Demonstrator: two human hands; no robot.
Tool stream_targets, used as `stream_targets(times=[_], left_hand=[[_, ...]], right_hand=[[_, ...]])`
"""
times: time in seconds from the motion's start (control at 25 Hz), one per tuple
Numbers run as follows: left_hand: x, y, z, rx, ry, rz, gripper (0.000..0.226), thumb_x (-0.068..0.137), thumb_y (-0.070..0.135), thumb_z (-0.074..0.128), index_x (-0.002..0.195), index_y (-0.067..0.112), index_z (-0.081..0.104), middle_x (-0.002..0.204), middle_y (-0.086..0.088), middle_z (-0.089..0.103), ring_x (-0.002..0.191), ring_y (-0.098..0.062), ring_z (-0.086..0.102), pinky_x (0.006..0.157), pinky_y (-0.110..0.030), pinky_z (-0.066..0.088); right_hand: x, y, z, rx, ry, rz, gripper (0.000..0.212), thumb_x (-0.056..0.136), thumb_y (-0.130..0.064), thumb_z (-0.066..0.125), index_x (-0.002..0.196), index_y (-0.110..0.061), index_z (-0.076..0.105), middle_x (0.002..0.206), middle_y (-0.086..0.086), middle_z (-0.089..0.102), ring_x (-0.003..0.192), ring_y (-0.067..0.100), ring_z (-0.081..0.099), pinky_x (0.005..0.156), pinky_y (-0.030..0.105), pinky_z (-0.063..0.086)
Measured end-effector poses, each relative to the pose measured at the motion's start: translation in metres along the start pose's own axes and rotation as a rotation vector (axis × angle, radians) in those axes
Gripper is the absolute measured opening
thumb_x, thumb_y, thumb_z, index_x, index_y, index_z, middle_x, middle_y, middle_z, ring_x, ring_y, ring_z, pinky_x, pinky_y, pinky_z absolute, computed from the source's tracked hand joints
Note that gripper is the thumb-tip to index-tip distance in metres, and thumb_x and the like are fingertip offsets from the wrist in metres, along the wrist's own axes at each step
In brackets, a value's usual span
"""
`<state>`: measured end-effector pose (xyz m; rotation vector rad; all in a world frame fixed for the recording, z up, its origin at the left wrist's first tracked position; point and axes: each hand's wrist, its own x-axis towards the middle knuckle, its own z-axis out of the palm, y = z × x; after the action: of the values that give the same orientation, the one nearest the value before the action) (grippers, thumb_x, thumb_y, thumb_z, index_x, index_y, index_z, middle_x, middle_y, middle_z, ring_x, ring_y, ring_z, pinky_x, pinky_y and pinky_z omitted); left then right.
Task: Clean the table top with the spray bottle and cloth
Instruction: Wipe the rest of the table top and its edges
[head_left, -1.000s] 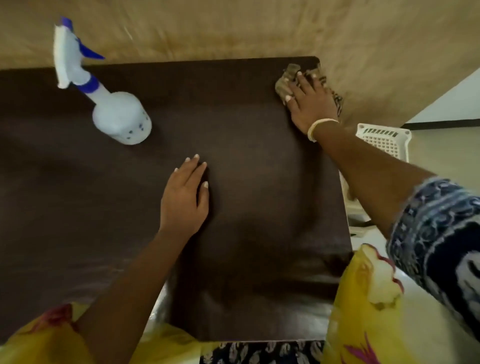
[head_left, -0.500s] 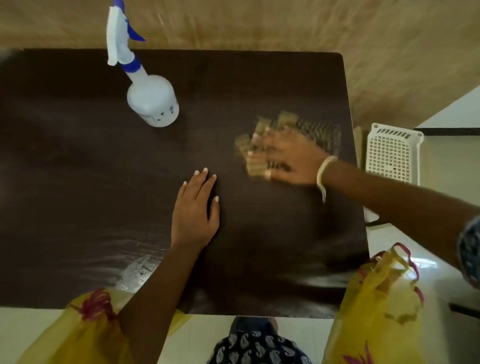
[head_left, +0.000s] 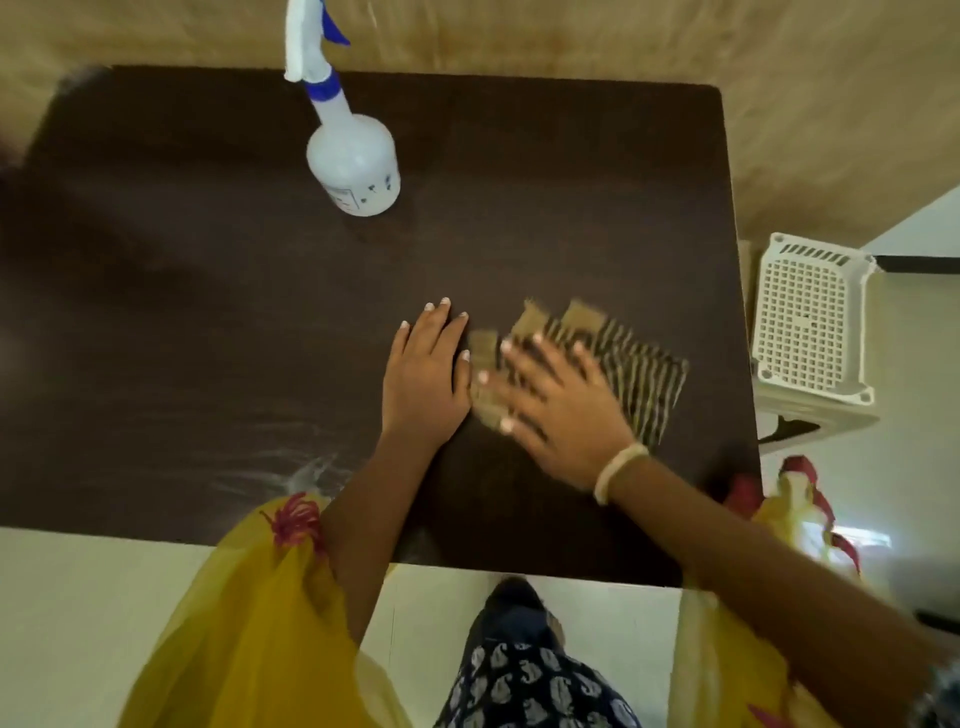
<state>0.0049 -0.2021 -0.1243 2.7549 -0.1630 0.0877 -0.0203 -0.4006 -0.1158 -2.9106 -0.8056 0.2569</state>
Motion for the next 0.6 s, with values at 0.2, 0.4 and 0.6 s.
stream_targets(times=[0.2, 0.4, 0.6], left_hand=[[-0.045, -0.004, -0.019, 0.099, -0.03, -0.073, 0.046, 0.1, 0.027, 0.038, 0.145, 0.015, 0.042, 0.159, -0.008, 0.029, 0.148, -0.023, 0.024, 0.12, -0.047, 0.018], [-0.086, -0.034, -0.034, 0.122, -0.044, -0.101, 0.049, 0.1, 0.029, 0.035, 0.146, 0.011, 0.04, 0.159, -0.01, 0.028, 0.148, -0.025, 0.024, 0.119, -0.049, 0.02], [-0.101, -0.094, -0.059, 0.107, -0.029, -0.115, 0.05, 0.1, 0.031, 0.031, 0.145, 0.009, 0.041, 0.157, -0.01, 0.031, 0.147, -0.026, 0.025, 0.119, -0.05, 0.021]], right_hand=[[-0.073, 0.019, 0.011, -0.034, 0.078, 0.297, 0.055, 0.096, -0.053, 0.029, 0.15, -0.047, 0.02, 0.162, -0.006, 0.02, 0.15, 0.026, 0.016, 0.114, 0.064, 0.016], [-0.058, 0.0, 0.013, 0.209, 0.211, 1.141, 0.054, 0.099, -0.053, 0.022, 0.152, -0.04, 0.021, 0.164, -0.002, 0.012, 0.151, 0.03, 0.004, 0.115, 0.065, 0.002], [0.014, -0.097, 0.014, 0.285, 0.243, 1.307, 0.063, 0.098, -0.051, 0.019, 0.156, -0.024, 0.017, 0.164, 0.009, 0.01, 0.15, 0.038, 0.004, 0.112, 0.068, 0.003]])
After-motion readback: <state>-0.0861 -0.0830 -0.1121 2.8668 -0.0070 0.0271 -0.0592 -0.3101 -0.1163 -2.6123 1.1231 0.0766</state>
